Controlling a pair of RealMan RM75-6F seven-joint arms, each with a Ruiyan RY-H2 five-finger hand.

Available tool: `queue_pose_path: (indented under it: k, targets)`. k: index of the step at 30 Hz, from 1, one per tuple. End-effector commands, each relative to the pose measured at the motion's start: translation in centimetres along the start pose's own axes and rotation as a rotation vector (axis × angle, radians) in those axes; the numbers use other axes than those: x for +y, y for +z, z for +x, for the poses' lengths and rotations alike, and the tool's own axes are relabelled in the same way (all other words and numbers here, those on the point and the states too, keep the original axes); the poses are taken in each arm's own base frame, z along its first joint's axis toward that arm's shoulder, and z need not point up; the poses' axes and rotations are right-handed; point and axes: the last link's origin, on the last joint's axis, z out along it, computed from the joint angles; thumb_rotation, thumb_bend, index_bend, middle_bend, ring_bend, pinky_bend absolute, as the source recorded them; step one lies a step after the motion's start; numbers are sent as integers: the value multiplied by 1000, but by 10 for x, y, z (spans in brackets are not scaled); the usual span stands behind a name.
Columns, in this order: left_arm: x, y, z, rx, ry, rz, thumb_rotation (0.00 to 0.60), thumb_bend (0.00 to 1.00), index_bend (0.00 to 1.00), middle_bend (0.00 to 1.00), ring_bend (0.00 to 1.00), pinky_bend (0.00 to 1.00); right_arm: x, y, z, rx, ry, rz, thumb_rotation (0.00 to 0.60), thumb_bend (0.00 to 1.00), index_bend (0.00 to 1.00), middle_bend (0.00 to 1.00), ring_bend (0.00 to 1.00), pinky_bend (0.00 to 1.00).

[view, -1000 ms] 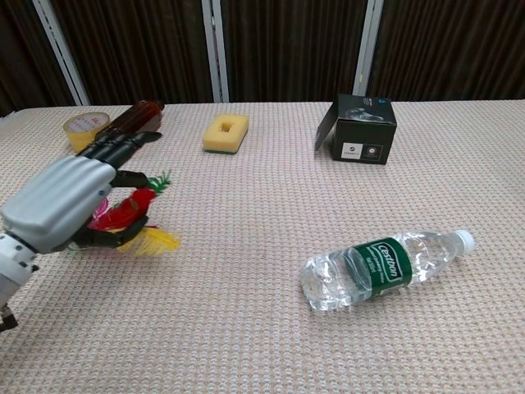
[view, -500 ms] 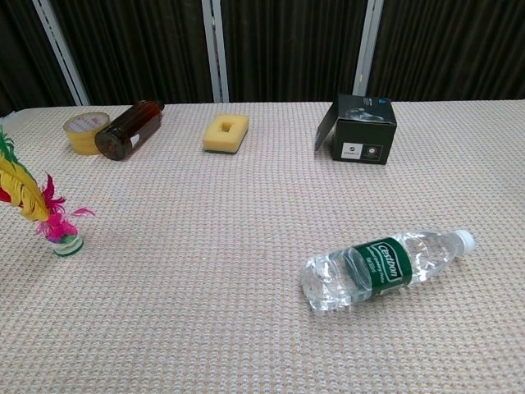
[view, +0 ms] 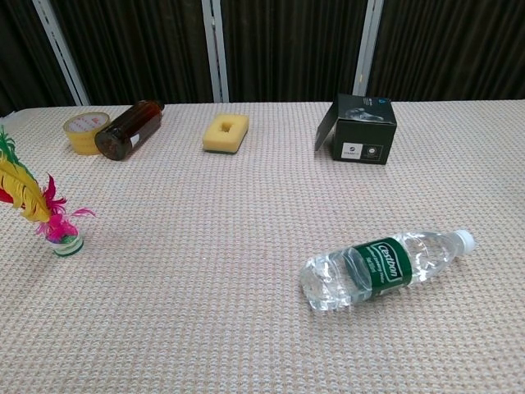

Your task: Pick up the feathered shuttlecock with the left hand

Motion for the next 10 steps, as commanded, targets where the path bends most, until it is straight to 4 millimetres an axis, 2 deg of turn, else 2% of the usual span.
queue_pose_path:
  k: [1,5,10]
  targets:
    - [-15,-17,32,-144,138,203,600,115,0,0,0,0,0,-1,0,-2,0,3,600,0,0,0,0,0]
    - [-26,-16,34,-227,144,297,600,116,0,0,0,0,-2,-3,2,5,0,16,600,0,0,0,0,0]
    - [-31,-10,33,-261,137,324,600,121,0,0,0,0,-4,-4,1,3,-8,24,600,0,0,0,0,0]
